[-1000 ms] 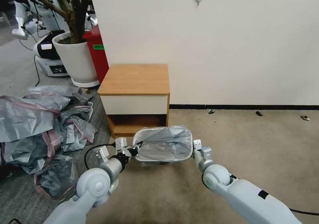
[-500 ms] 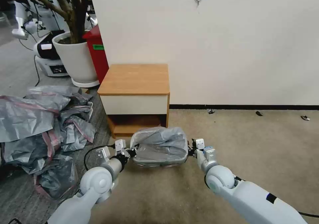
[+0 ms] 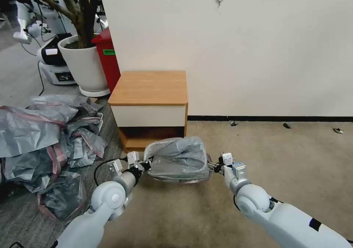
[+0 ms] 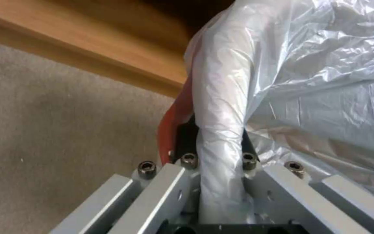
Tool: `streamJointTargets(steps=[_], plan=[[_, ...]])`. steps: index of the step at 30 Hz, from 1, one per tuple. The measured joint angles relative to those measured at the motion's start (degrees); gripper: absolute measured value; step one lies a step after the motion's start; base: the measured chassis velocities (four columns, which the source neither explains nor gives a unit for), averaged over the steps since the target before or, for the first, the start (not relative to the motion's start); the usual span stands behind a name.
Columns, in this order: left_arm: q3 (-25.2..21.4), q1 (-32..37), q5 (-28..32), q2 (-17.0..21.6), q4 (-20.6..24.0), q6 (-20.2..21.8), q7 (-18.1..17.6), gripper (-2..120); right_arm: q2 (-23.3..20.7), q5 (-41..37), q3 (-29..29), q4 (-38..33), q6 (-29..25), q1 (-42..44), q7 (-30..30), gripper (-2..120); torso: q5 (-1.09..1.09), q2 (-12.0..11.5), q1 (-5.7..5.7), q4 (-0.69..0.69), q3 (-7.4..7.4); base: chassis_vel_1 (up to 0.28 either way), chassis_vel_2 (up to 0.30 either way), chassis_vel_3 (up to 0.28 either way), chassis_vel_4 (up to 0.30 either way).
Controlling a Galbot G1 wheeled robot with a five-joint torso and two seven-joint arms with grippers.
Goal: Pick up the garbage bag from the table and place it over the trash can.
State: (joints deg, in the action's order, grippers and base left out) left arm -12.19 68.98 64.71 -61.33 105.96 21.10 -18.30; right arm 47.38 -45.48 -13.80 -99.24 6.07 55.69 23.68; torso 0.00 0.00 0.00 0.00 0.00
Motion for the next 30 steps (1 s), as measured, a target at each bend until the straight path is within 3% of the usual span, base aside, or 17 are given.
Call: streamJointTargets(steps=[12, 20, 30], plan=[[0.08, 0.27, -0.72, 0.76, 0.20, -0.01, 0.00, 2, -0.45, -1.96, 1.90, -2.77, 1.56, 0.59, -0.13, 100, 0.00, 0.00, 0.00, 0.01, 0.00, 0.000, 0.000, 0.000, 0.000], [-0.48, 0.97, -2.19, 1.10, 0.73, -0.11, 1.33, 2, -1.30, 0.91, 1.87, 0.82, 0.98, -0.01, -1.88, 100, 0.00, 0.00, 0.00, 0.00, 0.00, 0.000, 0.000, 0.000, 0.000], [-0.61, 0.23, -4.91, 3.21, -2.80, -2.33, 7.15, 2, -4.09, -3.03, 2.23, 1.82, -0.72, -0.35, -8.98, 100, 0.00, 0.00, 0.00, 0.00, 0.00, 0.000, 0.000, 0.000, 0.000]])
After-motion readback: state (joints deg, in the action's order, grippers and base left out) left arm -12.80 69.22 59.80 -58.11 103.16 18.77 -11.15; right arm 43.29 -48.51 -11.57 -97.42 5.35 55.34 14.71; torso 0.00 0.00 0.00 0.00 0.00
